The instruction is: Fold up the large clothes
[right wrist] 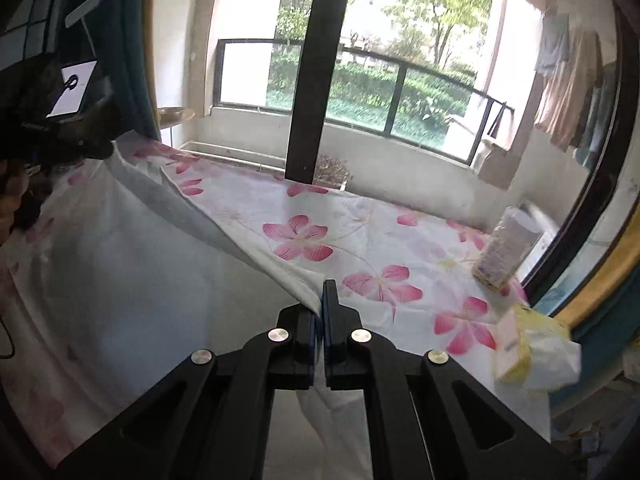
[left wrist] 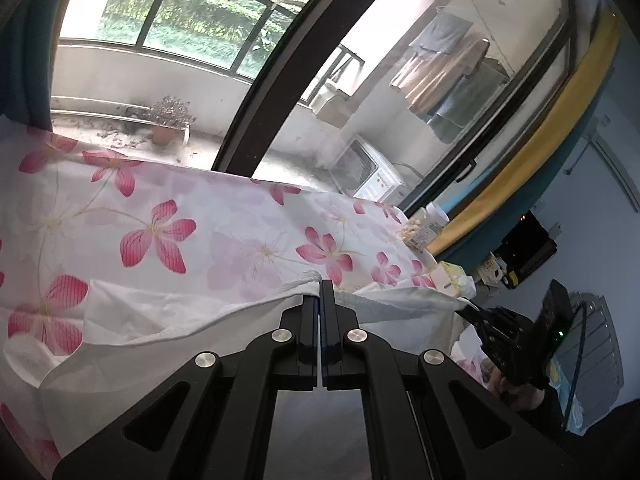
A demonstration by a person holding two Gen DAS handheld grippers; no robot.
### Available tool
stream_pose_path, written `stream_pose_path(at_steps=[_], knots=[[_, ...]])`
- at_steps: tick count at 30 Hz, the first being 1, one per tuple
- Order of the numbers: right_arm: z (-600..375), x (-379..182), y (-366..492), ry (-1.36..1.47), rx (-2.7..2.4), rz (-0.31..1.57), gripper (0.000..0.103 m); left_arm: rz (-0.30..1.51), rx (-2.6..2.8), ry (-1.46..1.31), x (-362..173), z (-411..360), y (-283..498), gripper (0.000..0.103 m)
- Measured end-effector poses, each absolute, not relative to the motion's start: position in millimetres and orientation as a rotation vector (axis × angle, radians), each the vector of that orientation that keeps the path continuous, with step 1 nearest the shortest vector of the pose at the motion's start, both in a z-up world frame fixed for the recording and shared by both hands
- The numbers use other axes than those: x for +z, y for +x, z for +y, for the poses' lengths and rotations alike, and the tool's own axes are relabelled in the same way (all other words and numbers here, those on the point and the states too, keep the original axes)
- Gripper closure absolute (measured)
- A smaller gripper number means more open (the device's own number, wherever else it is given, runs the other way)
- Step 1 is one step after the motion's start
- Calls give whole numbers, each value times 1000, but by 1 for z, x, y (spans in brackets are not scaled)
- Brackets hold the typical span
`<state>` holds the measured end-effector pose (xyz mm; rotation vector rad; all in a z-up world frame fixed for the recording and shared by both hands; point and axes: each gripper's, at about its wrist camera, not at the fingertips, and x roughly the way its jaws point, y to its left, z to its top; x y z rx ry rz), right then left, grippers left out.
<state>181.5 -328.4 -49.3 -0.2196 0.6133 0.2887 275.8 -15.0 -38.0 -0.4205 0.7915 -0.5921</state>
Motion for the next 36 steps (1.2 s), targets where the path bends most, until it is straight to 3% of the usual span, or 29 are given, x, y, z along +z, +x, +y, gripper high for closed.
stream_pose_path(at_steps=[6, 11, 14, 18, 20, 21, 31, 36], knots=[[-337, -90, 241, -165, 316, 799, 98, 975, -547, -483, -86, -11, 316, 102], [-340, -109, 260, -178, 283, 845, 92, 998, -485, -554, -102, 22, 320, 102], [-344, -109, 264, -170, 265, 863, 78, 952, -422, -525, -86, 56, 307, 102], [-359, -92, 257, -161, 215, 823, 46, 941, -312, -451, -76, 103, 287, 97], [-369, -83, 254, -147, 194, 799, 34, 956, -260, -408, -78, 120, 280, 77], [-374, -78, 252, -136, 187, 789, 30, 967, -242, -402, -82, 126, 276, 72], [-429, -55, 234, -44, 103, 772, 27, 1058, -195, -287, -136, 120, 279, 68], [-451, -66, 220, -22, 86, 807, 27, 1040, -170, -235, -137, 114, 281, 69]])
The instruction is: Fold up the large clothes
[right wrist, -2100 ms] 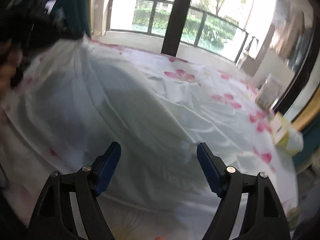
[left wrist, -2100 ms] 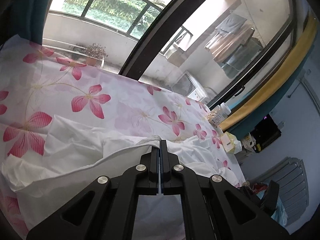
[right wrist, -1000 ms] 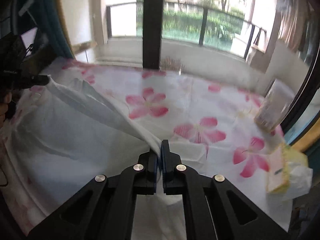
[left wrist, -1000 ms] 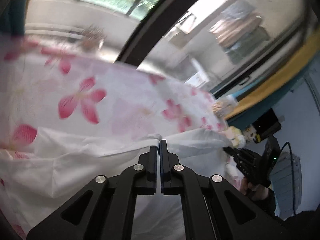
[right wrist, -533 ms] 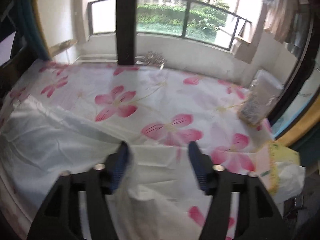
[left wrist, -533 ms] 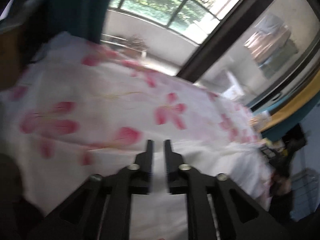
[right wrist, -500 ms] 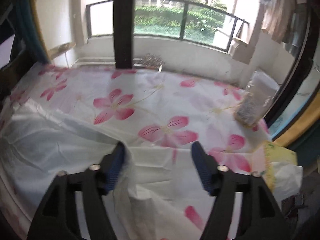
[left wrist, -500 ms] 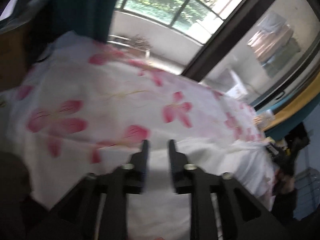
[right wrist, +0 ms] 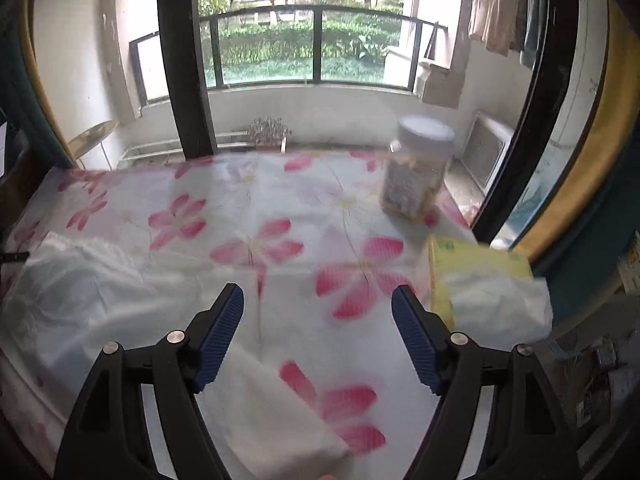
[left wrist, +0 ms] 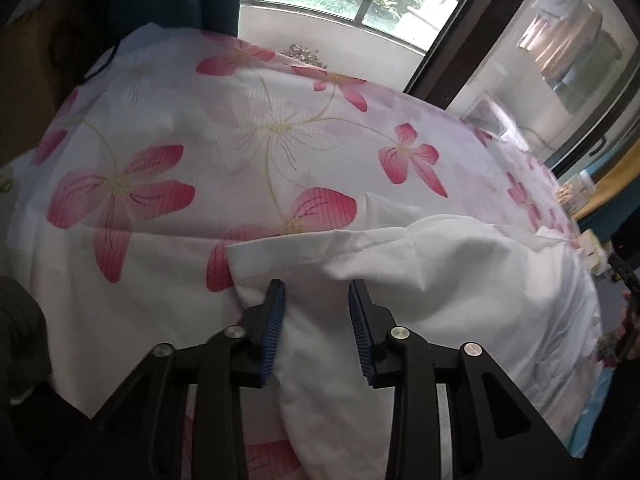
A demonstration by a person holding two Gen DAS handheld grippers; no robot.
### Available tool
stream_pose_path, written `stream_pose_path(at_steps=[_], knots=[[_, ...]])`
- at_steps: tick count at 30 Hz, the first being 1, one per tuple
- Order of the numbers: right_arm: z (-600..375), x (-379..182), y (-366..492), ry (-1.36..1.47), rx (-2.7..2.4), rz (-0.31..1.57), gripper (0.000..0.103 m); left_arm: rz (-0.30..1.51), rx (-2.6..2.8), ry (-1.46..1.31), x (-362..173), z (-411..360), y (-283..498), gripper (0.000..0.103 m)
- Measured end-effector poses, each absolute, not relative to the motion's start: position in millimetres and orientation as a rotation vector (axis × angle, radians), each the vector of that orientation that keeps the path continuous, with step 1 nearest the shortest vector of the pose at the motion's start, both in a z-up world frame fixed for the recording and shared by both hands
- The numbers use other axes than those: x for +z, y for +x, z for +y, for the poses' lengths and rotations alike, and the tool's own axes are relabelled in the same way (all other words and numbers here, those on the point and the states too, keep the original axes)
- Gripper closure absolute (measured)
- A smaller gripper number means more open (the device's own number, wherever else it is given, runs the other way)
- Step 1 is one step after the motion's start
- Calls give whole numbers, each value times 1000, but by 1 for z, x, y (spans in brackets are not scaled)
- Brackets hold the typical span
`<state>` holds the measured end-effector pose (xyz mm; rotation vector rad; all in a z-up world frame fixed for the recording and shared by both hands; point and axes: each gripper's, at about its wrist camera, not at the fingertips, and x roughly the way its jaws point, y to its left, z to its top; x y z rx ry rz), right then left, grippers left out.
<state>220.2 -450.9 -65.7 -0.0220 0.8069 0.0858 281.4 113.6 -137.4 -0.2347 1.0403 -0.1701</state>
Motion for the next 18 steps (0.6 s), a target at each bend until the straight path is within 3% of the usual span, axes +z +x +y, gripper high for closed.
stream_pose_path(at_steps=[1, 2, 3, 10, 18], knots=[[-454, -73, 218, -21, 82, 827, 27, 1035, -166, -229, -138, 113, 281, 73], [-457, -81, 216, -16, 73, 852, 27, 1033, -161, -219, -138, 111, 281, 93], [-460, -92, 214, 2, 73, 888, 27, 1036, -153, -205, -140, 111, 280, 102], [-448, -97, 169, -15, 153, 884, 27, 956, -114, -175, -122, 114, 271, 103], [-405, -132, 150, -361, 124, 936, 30, 887, -83, -194, -98, 125, 276, 103]])
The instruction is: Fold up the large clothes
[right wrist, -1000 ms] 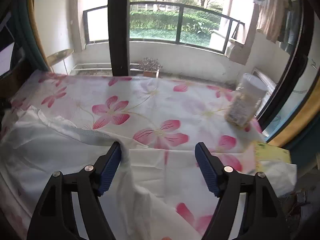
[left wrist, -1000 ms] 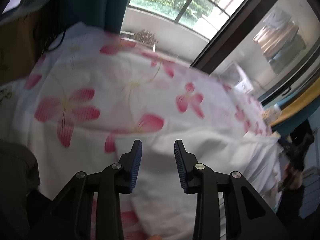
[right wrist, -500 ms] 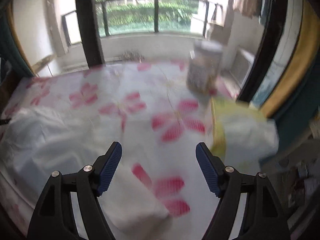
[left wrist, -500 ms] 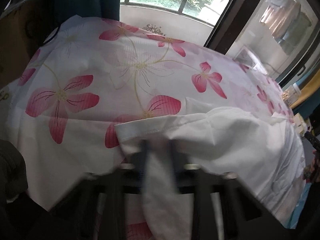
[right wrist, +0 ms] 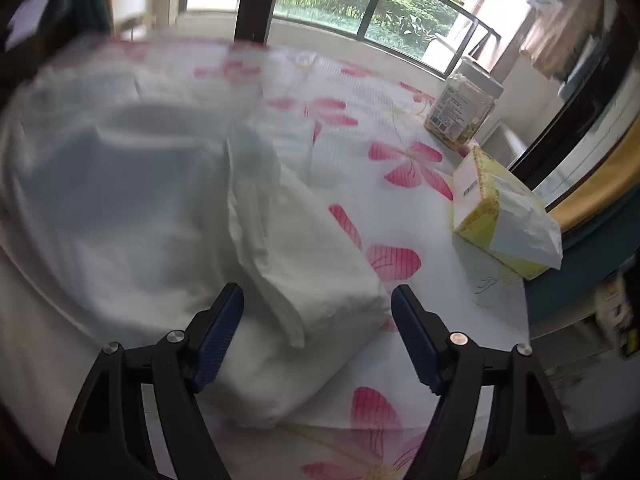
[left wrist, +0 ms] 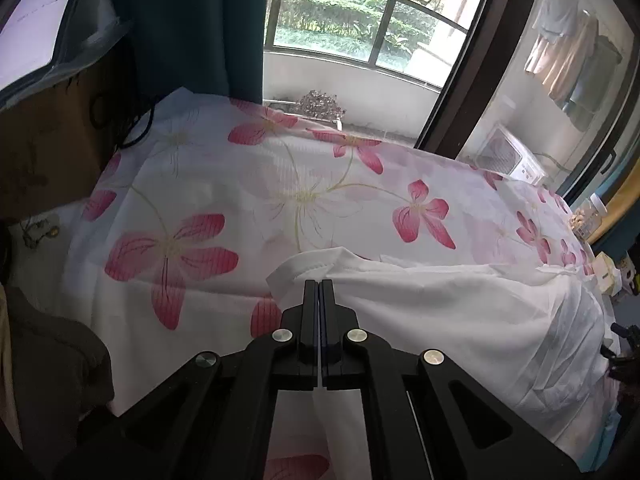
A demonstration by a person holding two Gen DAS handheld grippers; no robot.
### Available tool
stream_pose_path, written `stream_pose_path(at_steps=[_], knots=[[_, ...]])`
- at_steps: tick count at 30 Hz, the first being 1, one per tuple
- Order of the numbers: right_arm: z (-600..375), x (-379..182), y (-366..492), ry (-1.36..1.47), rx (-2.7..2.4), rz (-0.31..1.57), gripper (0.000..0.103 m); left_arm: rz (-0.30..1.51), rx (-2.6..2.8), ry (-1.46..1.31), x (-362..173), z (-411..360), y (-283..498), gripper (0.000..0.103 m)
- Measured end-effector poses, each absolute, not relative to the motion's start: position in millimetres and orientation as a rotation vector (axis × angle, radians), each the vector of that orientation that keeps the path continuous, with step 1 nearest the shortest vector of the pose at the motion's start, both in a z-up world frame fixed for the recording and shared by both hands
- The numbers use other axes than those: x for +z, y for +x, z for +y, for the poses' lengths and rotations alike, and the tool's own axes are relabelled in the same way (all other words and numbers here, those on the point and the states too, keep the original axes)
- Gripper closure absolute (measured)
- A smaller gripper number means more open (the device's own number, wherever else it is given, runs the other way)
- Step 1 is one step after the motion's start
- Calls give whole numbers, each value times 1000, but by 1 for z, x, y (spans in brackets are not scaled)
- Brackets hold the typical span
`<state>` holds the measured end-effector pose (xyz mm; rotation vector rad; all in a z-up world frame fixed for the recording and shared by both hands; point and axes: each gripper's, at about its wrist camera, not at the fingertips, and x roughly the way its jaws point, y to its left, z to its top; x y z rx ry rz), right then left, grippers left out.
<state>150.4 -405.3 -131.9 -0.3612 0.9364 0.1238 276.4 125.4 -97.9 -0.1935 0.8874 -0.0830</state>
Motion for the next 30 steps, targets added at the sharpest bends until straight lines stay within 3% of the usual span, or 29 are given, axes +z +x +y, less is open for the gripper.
stream_pose_path(at_steps=[3, 6, 15, 22, 30], knots=[[-413, -126, 157, -312, 166, 930, 80, 873, -85, -192, -90, 125, 279, 103], [-429, -114, 168, -230, 158, 891, 99, 868, -84, -190, -88, 125, 283, 103], [-467, -91, 228, -97, 129, 818, 101, 907, -67, -212, -105, 130, 292, 103], [-468, -121, 281, -87, 129, 900, 101, 960, -44, -231, -125, 133, 300, 103], [-455, -132, 284, -158, 93, 960, 99, 990, -45, -352, -126, 146, 295, 102]])
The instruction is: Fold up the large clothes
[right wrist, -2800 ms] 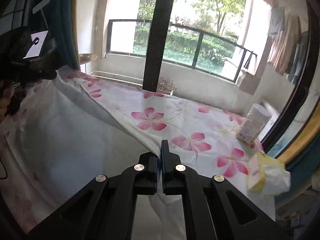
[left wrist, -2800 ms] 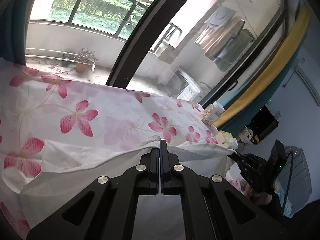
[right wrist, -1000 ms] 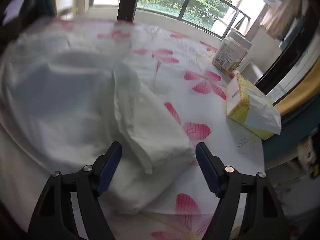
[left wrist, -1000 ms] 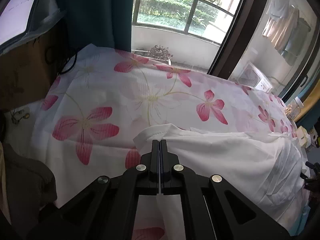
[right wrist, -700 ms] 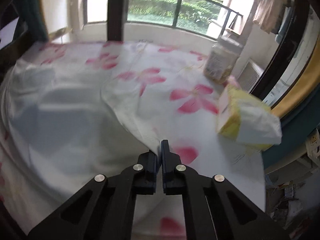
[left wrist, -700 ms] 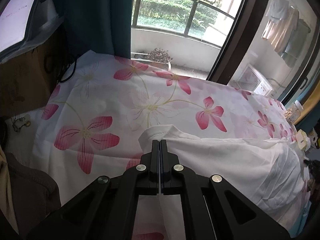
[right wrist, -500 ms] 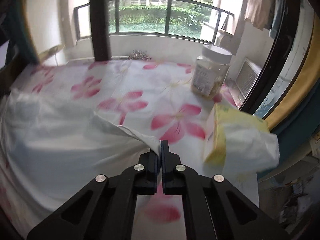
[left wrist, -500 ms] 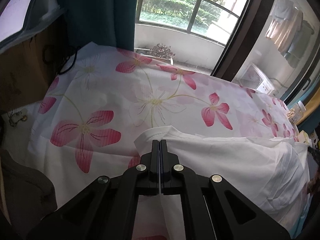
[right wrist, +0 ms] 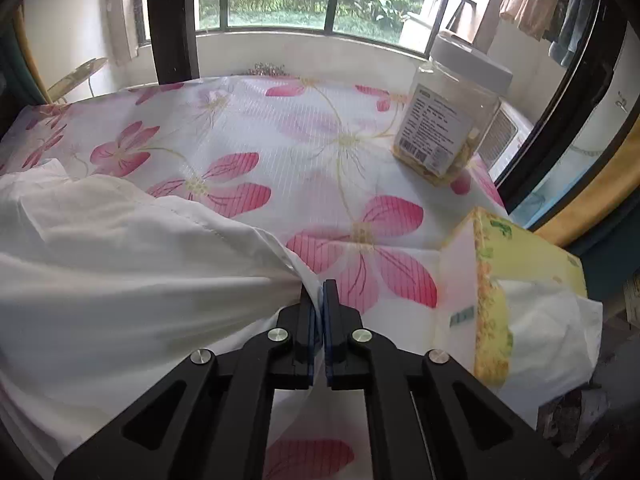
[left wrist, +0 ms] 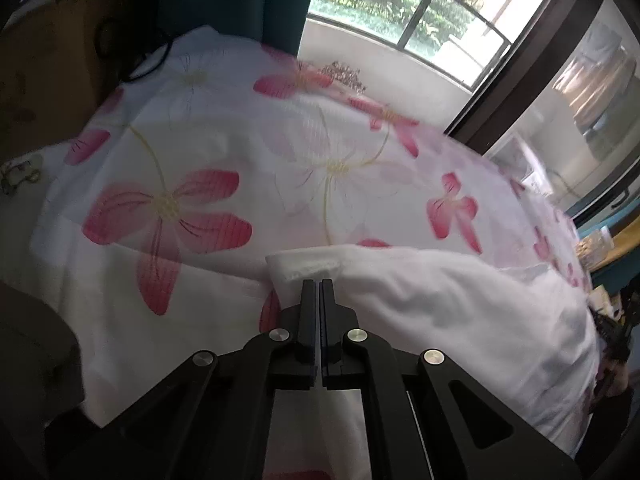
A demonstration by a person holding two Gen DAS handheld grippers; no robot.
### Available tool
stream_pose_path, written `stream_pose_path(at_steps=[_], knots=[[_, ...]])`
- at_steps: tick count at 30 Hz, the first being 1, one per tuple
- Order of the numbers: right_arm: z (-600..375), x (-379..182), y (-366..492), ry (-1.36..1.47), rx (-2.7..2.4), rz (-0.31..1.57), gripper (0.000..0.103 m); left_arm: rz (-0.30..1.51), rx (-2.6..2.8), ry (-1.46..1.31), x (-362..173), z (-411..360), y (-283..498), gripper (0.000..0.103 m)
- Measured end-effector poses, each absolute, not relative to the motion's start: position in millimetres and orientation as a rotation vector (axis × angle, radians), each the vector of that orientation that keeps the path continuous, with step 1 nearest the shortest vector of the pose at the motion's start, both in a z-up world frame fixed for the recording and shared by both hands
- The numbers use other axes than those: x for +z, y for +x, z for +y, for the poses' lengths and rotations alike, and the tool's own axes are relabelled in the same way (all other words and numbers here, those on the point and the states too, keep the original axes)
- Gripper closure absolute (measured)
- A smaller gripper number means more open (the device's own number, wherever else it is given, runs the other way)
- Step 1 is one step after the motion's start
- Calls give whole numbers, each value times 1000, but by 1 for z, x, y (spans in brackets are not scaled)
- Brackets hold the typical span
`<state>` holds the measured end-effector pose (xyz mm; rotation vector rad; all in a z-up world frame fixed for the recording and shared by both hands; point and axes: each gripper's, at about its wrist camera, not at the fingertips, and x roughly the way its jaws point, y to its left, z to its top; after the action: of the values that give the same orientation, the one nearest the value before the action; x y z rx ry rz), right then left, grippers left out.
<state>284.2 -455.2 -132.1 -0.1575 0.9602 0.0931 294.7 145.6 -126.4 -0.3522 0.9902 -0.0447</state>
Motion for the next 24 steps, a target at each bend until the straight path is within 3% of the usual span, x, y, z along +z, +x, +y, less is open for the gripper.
stream_pose_path(at_steps=[2, 4, 6, 9, 13, 18, 24], knots=[[-456, -126, 279, -162, 78, 950, 92, 947, -43, -354, -112, 145, 291, 102], [-455, -112, 272, -159, 62, 926, 57, 890, -47, -345, -92, 140, 286, 102], [-453, -93, 263, -134, 62, 878, 45, 827, -82, -345, -71, 127, 283, 102], [-430, -64, 253, -103, 97, 796, 45, 783, -201, -367, -53, 90, 284, 102], [-378, -52, 260, -24, 178, 745, 45, 852, -402, -385, -69, 18, 296, 102], [-299, -71, 282, 64, 253, 792, 45, 937, -472, -359, -103, -40, 300, 102], [-243, -101, 277, 28, 280, 872, 45, 1006, -476, -279, -128, -56, 288, 102]])
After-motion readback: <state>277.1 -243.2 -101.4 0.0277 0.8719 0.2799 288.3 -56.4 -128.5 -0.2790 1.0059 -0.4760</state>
